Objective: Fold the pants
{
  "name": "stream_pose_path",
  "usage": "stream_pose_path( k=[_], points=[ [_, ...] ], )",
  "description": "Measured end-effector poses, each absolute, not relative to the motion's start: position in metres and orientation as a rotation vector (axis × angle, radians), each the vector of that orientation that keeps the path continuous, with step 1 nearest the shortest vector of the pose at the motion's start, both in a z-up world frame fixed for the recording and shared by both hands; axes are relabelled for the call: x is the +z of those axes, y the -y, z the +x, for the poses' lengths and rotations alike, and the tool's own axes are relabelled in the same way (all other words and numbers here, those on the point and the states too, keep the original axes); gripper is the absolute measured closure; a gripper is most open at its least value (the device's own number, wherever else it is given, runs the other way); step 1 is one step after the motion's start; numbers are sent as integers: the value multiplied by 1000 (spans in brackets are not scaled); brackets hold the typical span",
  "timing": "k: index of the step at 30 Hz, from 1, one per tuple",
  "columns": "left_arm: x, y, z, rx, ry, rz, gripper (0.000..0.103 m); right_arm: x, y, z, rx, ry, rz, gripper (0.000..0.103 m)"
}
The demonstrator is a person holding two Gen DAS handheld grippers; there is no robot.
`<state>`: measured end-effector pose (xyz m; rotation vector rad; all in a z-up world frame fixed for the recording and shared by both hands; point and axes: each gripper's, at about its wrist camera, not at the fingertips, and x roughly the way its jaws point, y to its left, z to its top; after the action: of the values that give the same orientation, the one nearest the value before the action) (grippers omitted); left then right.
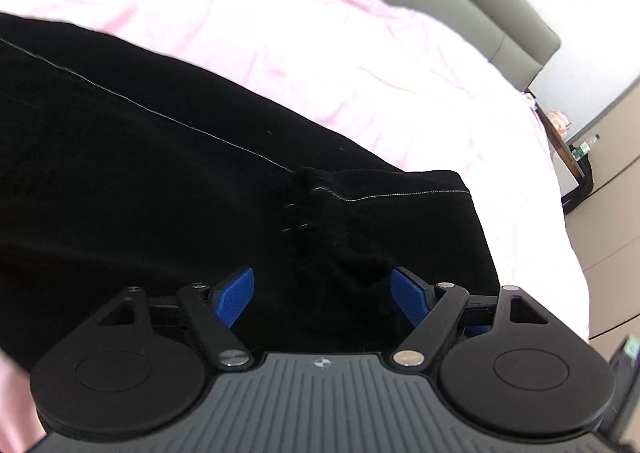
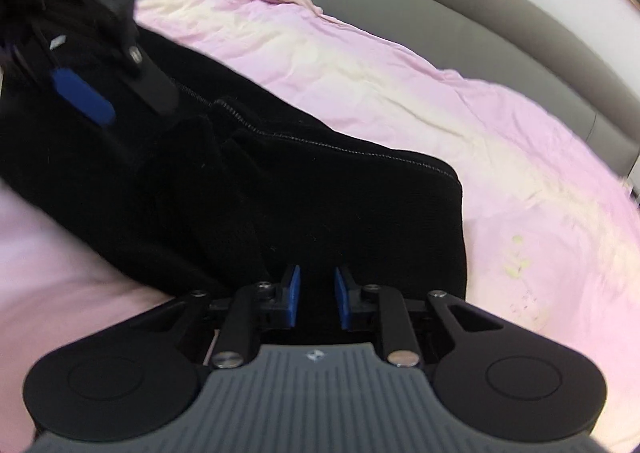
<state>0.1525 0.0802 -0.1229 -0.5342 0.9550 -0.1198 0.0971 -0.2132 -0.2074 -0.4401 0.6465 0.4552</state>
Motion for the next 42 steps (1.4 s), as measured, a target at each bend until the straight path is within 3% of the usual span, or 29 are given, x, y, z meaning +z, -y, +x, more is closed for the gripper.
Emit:
stream_pose_path(
  k=[6,9,10,11,14,16,19,21,23,25,28,32,34,38,42],
  points=[
    [-162,-73,200,-98,-1101,-720,10,-202,234,105,475,-657,-342,82],
    [-172,-76,200,-66,-1082,-753,12,-200,241,106,491,-658,-315,79],
    [-170,-78,196,-72,-1051,-779,29,-202,242,106,500,-661,-293,77],
    [-167,-79,193,-52,-1015,-770,60,-201,244,107,505,-660,-275,76],
    [-147,-78,189,-109,-912,-655,77,-201,244,98,530,-634,-226,74],
    [-126,-78,188,-149,-835,-589,79,-199,246,90,550,-618,-195,74],
    [-110,-75,195,-122,-823,-464,79,-200,244,95,579,-643,-157,73],
    [-133,-72,210,-100,-965,-417,76,-206,237,99,572,-695,-172,72],
    [-162,-67,213,-64,-1031,-325,61,-212,230,99,574,-702,-210,72],
    [-165,-68,202,-75,-969,-323,59,-213,225,97,570,-691,-236,70],
    [-153,-76,190,-10,-933,-415,41,-211,227,96,570,-696,-219,70],
    [-131,-68,169,13,-851,-401,41,-212,225,101,565,-698,-221,70],
    [-124,-56,164,-45,-816,-348,35,-214,224,103,562,-697,-222,70],
    [-152,-35,181,2,-991,-79,26,-215,225,105,568,-699,-215,69],
    [-157,-48,169,-22,-963,-167,25,-215,223,101,579,-691,-230,66]
  ],
)
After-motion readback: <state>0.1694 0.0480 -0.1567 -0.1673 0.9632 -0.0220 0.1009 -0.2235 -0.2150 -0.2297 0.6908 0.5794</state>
